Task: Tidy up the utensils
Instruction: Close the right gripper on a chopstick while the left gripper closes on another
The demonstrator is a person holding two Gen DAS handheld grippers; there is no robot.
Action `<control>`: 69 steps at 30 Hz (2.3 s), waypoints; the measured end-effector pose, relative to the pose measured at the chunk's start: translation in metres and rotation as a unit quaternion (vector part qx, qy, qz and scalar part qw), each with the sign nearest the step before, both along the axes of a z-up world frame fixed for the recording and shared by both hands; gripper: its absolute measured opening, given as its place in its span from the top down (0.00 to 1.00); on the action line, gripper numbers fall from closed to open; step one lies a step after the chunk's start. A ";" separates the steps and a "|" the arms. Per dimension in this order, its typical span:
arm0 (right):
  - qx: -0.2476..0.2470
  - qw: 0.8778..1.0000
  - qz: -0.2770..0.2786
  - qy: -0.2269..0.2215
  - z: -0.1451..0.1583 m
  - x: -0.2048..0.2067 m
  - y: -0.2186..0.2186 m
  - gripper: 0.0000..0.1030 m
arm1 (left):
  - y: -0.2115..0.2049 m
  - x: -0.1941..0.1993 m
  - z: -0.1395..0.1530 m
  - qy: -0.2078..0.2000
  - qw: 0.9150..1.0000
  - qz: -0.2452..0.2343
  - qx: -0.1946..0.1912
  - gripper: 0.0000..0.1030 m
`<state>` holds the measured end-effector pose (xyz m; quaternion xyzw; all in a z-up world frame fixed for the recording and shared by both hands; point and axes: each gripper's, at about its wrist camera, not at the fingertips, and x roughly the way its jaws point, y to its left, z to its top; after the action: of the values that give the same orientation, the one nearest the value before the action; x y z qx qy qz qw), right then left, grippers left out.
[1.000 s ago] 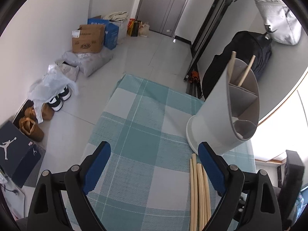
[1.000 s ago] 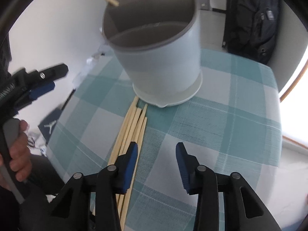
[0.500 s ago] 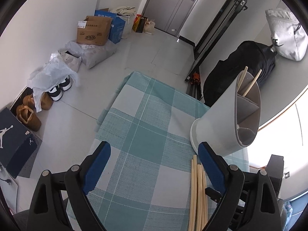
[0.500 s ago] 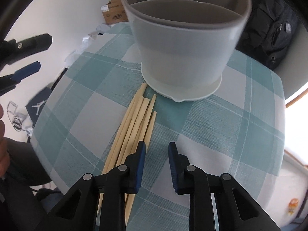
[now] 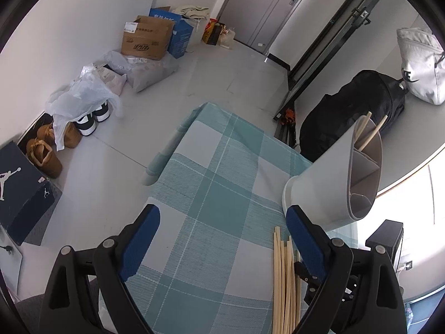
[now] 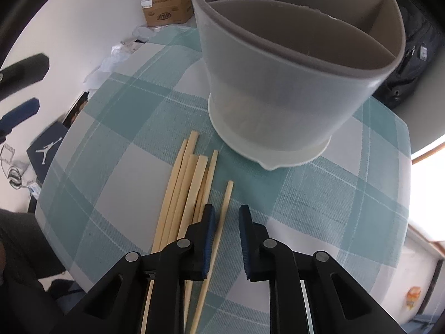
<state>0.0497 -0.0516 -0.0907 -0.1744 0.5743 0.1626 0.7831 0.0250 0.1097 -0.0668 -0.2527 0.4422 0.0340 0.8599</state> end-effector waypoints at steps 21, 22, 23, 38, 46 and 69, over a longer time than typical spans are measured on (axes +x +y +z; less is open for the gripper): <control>0.217 0.971 -0.098 -0.034 0.046 0.005 -0.061 0.97 | -0.040 0.009 -0.029 0.083 0.993 -0.087 0.013 0.13; 0.229 0.967 -0.105 -0.035 0.048 0.004 -0.066 0.97 | -0.045 0.009 -0.031 0.088 0.991 -0.095 0.016 0.13; 0.244 0.963 -0.112 -0.037 0.051 0.003 -0.073 0.97 | -0.052 0.008 -0.035 0.097 0.989 -0.108 0.023 0.13; 0.418 0.877 -0.236 -0.027 0.052 -0.005 -0.174 0.97 | -0.093 0.002 -0.048 0.135 0.973 -0.160 0.097 0.13; 0.408 0.888 -0.203 -0.059 0.072 -0.017 -0.178 0.97 | -0.102 -0.002 -0.051 0.144 0.965 -0.163 0.150 0.13; 0.401 0.899 -0.143 -0.105 0.106 -0.038 -0.172 0.97 | -0.109 0.028 -0.048 0.167 0.958 -0.164 0.169 0.78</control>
<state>0.0117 -0.2239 0.0156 0.2223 0.3937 0.2457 0.8574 0.0529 0.0007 -0.1152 -0.0187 0.6023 0.0084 0.7980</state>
